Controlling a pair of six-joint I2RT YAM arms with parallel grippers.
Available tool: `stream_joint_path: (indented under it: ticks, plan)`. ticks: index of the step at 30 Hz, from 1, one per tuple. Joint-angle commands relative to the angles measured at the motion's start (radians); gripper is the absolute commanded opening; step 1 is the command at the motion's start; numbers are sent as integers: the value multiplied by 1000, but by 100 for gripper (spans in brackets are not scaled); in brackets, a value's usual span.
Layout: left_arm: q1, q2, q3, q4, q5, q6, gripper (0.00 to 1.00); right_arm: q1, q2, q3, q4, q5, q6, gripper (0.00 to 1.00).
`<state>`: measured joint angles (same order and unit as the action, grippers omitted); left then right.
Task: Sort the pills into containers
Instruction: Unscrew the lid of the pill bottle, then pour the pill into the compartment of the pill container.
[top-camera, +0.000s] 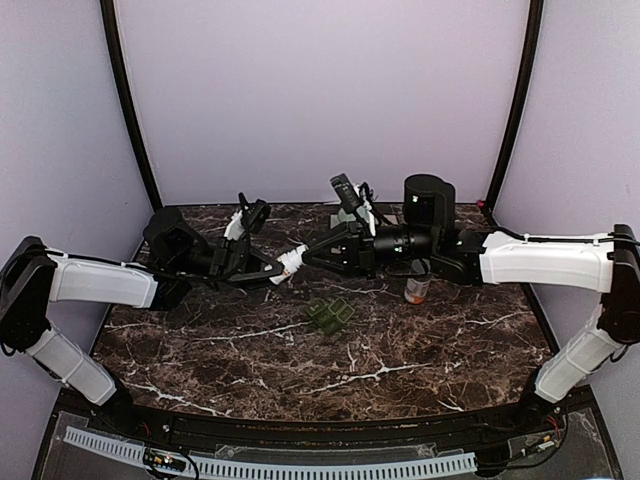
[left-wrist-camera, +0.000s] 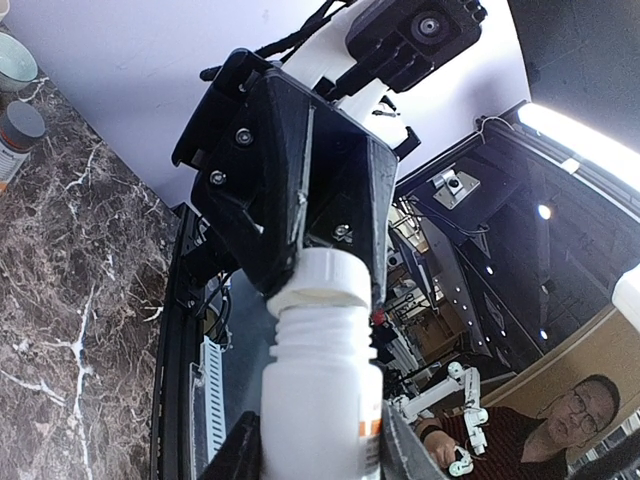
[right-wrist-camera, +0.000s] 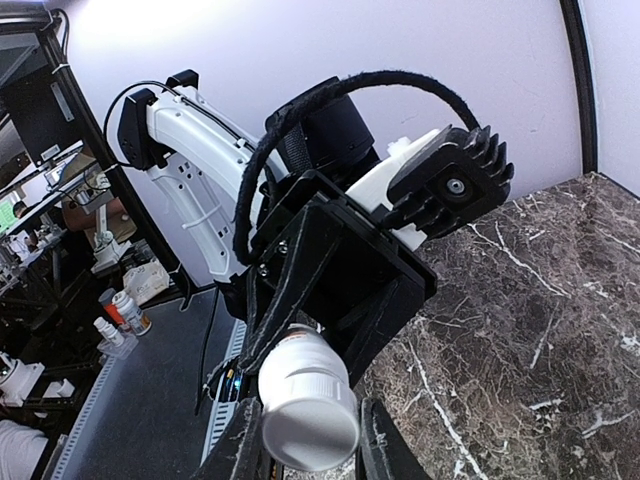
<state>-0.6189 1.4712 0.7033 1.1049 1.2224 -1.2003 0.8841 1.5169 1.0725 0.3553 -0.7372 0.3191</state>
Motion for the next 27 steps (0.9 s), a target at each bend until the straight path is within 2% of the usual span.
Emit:
stream_joint_path:
  ticks: [1, 10, 20, 22, 27]
  plan:
    - [-5, -77, 45, 128, 72, 21, 8, -26, 0, -17, -98, 55, -25, 0]
    - [-5, -80, 42, 105, 73, 43, 7, -35, -11, -15, -123, 59, -32, 0]
    - [-5, -99, 35, -51, 47, 179, 6, -46, -40, -31, -145, 106, -34, 0]
    - [-7, -105, 32, -112, 36, 241, 6, -47, -46, -34, -161, 134, -38, 0]
    - [-26, -127, 47, -407, -34, 471, 5, -51, -59, -35, -208, 229, -46, 0]
